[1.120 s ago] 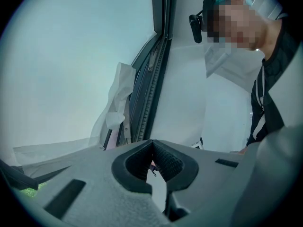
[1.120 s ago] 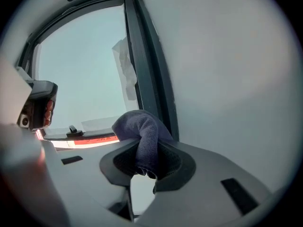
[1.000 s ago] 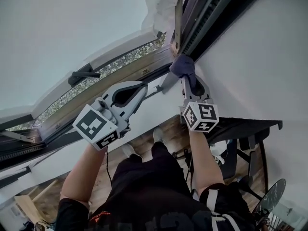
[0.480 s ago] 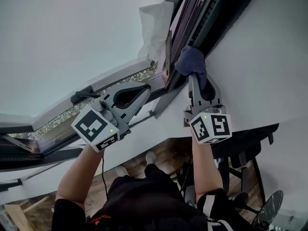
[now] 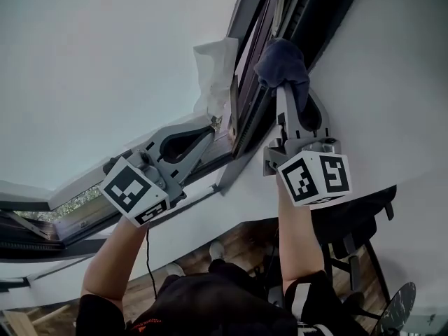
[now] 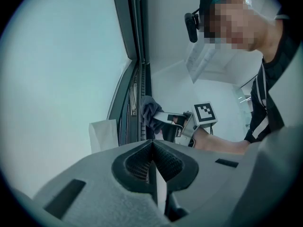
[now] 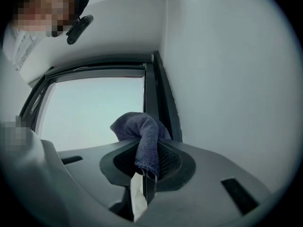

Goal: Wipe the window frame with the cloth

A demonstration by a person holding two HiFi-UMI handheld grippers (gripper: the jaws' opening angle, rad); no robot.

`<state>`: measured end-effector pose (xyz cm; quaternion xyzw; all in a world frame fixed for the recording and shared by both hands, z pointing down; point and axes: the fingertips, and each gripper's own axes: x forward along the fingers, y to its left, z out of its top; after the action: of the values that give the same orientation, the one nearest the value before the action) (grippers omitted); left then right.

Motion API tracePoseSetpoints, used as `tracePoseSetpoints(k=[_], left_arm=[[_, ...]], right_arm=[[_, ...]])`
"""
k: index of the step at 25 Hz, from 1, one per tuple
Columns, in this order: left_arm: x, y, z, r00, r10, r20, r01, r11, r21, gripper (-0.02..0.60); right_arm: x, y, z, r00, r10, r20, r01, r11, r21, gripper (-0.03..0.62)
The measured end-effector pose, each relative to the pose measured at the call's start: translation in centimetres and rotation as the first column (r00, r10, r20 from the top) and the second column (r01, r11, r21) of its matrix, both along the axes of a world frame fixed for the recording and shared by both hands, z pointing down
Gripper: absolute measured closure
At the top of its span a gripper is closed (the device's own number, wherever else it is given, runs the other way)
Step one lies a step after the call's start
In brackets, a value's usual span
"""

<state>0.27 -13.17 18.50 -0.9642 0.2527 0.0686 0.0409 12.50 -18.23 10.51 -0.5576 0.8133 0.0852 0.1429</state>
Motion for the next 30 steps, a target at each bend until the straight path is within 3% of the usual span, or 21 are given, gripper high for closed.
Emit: tracePoseSetpoints(k=[5,11,30], left_arm=[[-0.2,0.3,-1.3,1.0,0.006,-0.015,-0.006,1.0,0.03,0.563],[0.0,-0.2,-0.9,1.0,0.01,-0.012,-0.01,1.0,0.015,0.563],[-0.1,0.3,5.8,1.0,0.01,0.011,-0.008,0.993,-0.12,0.563]], right_arm=[[-0.1,0.2,-3.1,1.0,0.012,0.001,-0.012,0.999,0.042,0.53],[0.3,-0.8,-2.3,1.0,0.023,0.017,-0.023,1.0,0.019,0.53],[0.6,-1.4,9.2,0.997,0.031,0.071,-0.019,0.986,-0.166,0.53]])
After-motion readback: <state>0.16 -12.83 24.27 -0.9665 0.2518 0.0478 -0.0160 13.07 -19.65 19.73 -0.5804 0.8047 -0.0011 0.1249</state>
